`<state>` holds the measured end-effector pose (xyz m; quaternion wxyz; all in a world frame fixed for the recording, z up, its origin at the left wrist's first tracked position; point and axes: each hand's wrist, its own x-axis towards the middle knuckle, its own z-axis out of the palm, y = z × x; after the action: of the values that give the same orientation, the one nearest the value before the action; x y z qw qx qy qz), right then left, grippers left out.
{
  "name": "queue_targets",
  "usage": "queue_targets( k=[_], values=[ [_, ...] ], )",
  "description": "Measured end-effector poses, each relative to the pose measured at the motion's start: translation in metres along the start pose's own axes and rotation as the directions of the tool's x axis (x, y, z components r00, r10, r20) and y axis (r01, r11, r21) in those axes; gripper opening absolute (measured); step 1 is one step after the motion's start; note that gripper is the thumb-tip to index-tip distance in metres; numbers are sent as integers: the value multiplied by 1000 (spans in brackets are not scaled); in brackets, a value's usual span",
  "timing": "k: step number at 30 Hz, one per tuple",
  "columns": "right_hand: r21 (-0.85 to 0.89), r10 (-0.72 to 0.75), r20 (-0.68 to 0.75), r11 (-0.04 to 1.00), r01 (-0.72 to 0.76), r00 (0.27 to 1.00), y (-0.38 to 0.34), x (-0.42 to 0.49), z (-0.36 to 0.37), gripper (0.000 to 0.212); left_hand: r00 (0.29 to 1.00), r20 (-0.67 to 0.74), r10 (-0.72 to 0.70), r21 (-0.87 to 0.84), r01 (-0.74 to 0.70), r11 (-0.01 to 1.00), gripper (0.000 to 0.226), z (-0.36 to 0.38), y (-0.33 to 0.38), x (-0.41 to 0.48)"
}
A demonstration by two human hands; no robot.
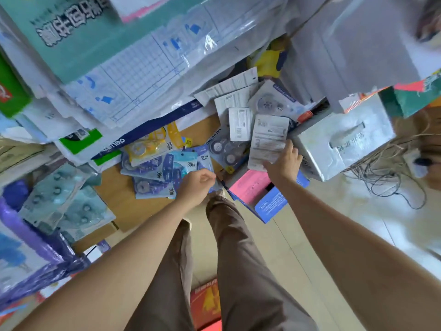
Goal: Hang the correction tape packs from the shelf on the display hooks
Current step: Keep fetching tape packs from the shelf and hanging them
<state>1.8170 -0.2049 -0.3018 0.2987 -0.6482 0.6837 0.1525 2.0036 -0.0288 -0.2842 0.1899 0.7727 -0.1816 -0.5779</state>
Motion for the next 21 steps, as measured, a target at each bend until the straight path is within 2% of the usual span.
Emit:
queue_targets(
  k=[2, 5, 7, 9, 11, 13, 15, 16, 18, 21],
  values=[
    [71, -11, -73, 997, 16, 997, 5, 5, 2, 75, 1000, 2, 31, -49, -31, 998, 6, 10, 13, 7],
    [233, -6, -209, 971, 56, 978, 11, 0, -2, 36, 999, 7, 39, -165, -37, 986, 11, 22, 33, 14],
    [331, 21, -209, 942, 51, 978, 10, -10, -9, 25, 999, 36, 34, -236, -24, 971, 21, 28, 48, 16],
    [430, 60, -148, 903, 9, 987, 5, -22, -15, 21, 997, 70, 36, -289, -14, 957, 32, 33, 63, 18],
    [484, 22, -127, 874, 42, 992, 1, -36, -18, 20, 990, 136, 24, -384, 30, 923, 34, 36, 77, 17],
    [479, -100, -136, 864, 154, 986, -5, -55, -16, 19, 976, 217, 11, -487, 99, 868, 30, 36, 90, 16],
    [423, -269, -162, 850, 313, 949, -9, -72, -6, 16, 970, 243, -19, -597, 165, 785, 40, 35, 90, 18],
    [388, -340, -172, 839, 381, 925, -11, -79, 0, 18, 974, 223, -43, -639, 180, 748, 44, 34, 87, 18],
    [358, -424, -152, 818, 450, 893, -14, -87, 10, 25, 991, 111, -79, -658, 133, 741, 36, 29, 81, 16],
    [425, -477, 35, 803, 419, 878, -18, -88, 18, 40, 990, -57, -128, -627, 64, 776, 12, 16, 66, 15]
  ],
)
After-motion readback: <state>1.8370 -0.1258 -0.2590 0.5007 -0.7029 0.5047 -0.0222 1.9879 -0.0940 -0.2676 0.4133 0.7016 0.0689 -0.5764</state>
